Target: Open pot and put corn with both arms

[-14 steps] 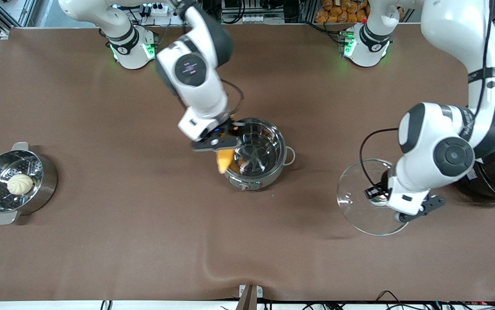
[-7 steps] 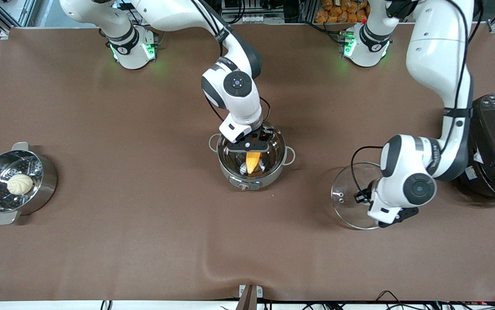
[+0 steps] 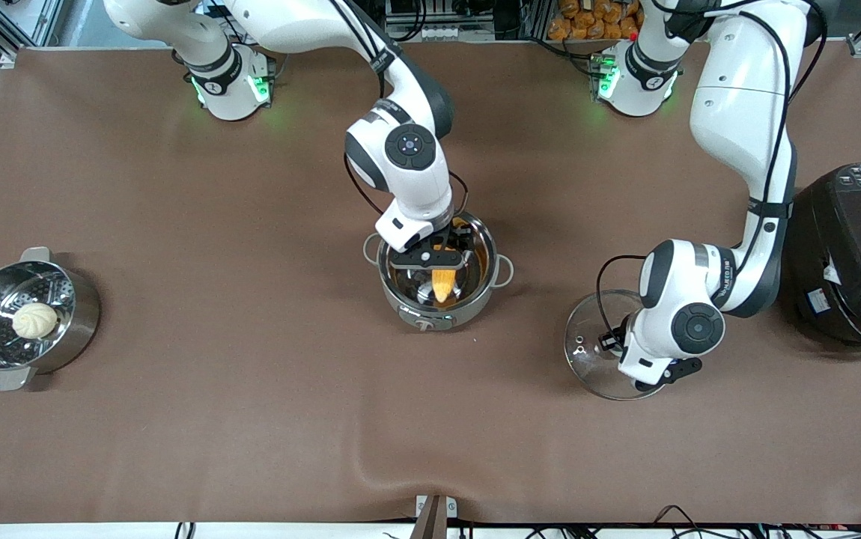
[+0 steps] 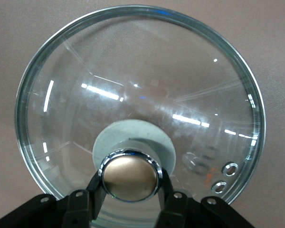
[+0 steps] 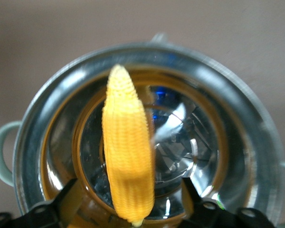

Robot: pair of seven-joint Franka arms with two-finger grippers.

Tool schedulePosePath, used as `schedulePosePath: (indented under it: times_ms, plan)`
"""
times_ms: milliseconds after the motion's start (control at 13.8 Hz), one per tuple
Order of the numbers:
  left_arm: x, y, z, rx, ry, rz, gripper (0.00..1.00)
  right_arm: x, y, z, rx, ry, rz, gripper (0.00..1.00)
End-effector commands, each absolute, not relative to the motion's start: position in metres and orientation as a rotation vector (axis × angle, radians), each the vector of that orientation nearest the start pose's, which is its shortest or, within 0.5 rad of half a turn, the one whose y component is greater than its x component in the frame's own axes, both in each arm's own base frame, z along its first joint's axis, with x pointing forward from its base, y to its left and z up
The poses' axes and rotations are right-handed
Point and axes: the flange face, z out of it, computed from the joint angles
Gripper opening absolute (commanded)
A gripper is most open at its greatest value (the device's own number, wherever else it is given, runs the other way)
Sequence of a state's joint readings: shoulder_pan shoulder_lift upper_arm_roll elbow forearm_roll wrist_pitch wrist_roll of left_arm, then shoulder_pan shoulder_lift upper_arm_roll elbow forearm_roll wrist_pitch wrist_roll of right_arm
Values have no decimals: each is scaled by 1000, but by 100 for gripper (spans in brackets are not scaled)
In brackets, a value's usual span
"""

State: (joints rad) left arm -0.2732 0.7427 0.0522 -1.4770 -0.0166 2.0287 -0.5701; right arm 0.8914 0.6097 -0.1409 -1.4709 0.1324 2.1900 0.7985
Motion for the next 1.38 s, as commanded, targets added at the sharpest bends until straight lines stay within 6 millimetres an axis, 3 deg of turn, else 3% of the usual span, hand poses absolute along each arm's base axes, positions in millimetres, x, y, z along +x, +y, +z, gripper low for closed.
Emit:
schedulePosePath:
  times_ms: [0, 73, 145, 218, 363, 508, 581, 726, 871, 944, 1089, 1306]
  plan:
    - [677, -162, 231, -2992, -522, 223, 74, 541, 444, 407, -3059, 171, -41, 100]
    - [678, -162, 233, -2992, -525, 221, 82, 555, 412, 428, -3068, 175, -27, 100]
    - [678, -162, 237, -2993, -528, 217, 96, 572, 379, 451, -3047, 219, -53, 100]
    - [678, -162, 240, -2991, -531, 218, 100, 594, 335, 473, -3007, 322, -78, 100]
    - [679, -159, 260, -2996, -536, 199, 100, 614, 254, 504, -3006, 445, -57, 100]
    - [680, -150, 301, -3001, -550, 165, 100, 619, 207, 528, -3101, 378, -138, 100]
    - [680, -145, 329, -3013, -554, 127, 100, 619, 171, 544, -3142, 386, -145, 100]
    - [679, -123, 383, -3030, -582, 62, 100, 612, 111, 567, -3175, 191, -86, 100]
    - [665, -114, 434, -3050, -499, 60, 100, 601, 42, 583, -3182, 76, -10, 100]
    - [656, -108, 460, -3060, -459, 60, 100, 596, 17, 590, -3180, 36, 2, 100]
    - [633, -92, 512, -3072, -422, 65, 100, 579, -14, 602, -3170, -77, 0, 100]
    - [593, -71, 588, -3106, -253, 48, 100, 553, -29, 608, -3154, -57, -1, 100]
